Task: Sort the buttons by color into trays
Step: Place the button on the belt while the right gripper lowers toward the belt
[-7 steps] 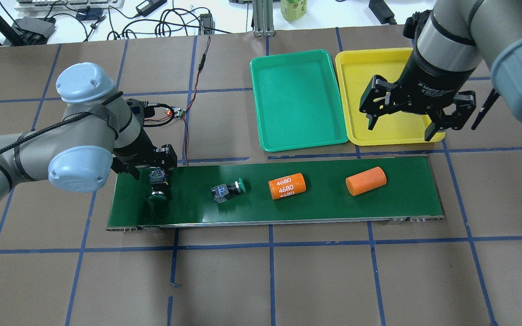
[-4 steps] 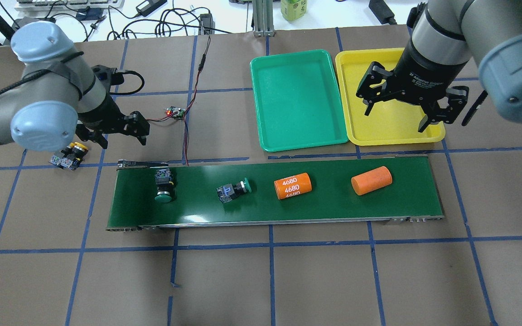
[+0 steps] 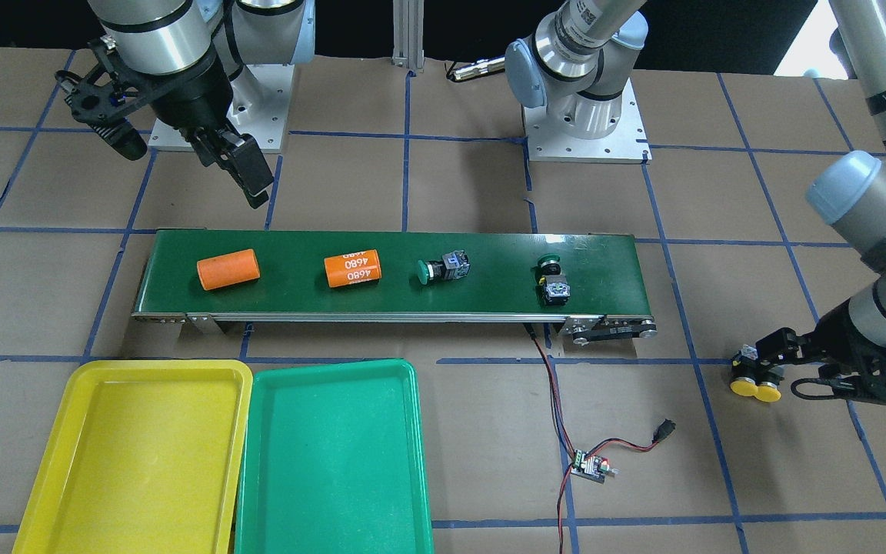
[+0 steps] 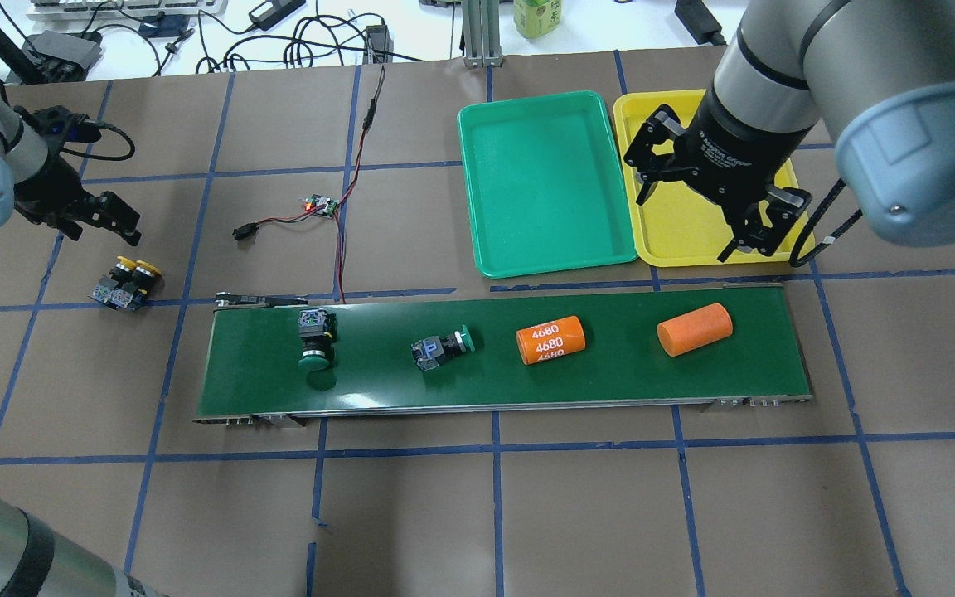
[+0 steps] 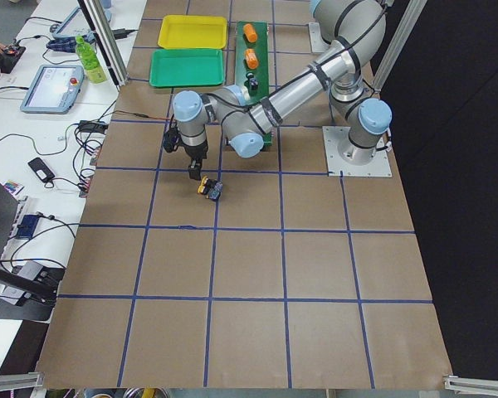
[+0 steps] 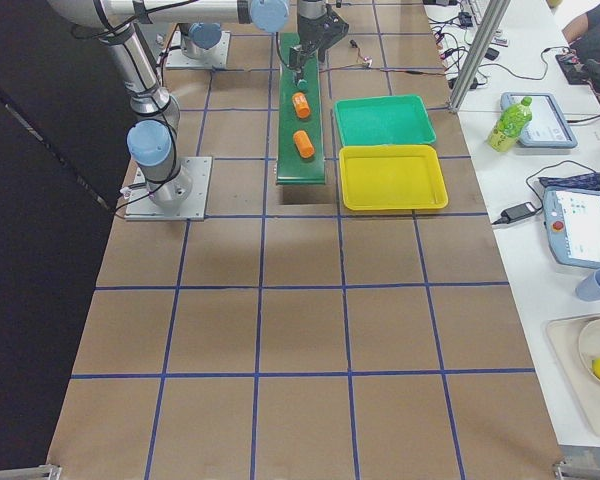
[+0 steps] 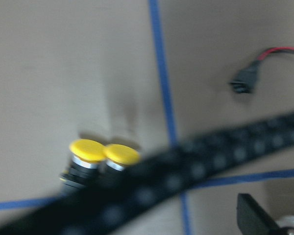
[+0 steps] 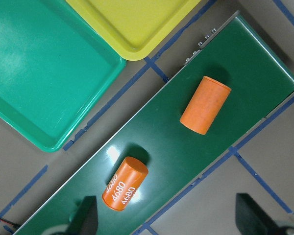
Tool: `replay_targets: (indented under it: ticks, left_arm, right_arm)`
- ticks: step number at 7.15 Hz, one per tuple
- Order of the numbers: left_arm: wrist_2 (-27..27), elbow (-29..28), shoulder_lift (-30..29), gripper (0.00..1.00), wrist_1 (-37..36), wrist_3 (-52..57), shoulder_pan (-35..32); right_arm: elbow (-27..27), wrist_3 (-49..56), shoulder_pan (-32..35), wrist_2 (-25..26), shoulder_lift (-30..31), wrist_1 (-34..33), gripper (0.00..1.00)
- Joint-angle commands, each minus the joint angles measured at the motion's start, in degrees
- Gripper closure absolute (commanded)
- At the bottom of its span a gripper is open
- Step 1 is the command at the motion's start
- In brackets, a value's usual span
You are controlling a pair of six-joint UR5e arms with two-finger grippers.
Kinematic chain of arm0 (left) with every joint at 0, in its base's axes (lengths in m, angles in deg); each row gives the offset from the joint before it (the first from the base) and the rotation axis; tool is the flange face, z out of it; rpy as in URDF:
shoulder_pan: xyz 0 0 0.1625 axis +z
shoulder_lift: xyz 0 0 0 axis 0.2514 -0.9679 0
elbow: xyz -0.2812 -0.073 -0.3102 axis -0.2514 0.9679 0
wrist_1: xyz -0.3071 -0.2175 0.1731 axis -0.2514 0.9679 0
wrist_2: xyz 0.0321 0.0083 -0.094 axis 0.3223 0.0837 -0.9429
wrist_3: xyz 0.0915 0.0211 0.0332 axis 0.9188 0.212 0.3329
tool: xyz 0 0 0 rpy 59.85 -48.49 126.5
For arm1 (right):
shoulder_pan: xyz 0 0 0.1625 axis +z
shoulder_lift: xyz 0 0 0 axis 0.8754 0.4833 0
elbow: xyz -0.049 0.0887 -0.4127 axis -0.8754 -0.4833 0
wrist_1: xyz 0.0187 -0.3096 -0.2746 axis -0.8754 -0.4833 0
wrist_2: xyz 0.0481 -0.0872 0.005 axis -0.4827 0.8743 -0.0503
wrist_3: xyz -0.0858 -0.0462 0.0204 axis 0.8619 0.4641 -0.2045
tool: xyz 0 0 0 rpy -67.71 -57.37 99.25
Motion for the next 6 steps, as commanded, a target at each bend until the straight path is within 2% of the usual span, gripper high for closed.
replay_targets:
  ticks: [1,3,5,6]
  left_arm:
    - [-0.1,-0.8,-4.6,0.0,-4.4,5.5,2.8]
    - [-0.4,0.0,-5.3,0.0,-4.5,4.1,2.9]
    - [-0.5,1.0,-5.4,0.0,-4.5,4.7,2.8]
    - [-0.6,1.3,-5.4,0.0,-4.5,4.7,2.9]
  right_arm:
    - [2.6,-6.6,1.7,-0.4,-0.2,-2.6,0.0]
    - [4.4,-13.4,3.0,-0.5,-0.3,-4.2,0.0]
    - [6.5,-14.2,3.0,-0.5,-0.4,-5.7,0.0]
    - [8.4,-14.4,3.0,-0.7,-0.6,-9.0,0.0]
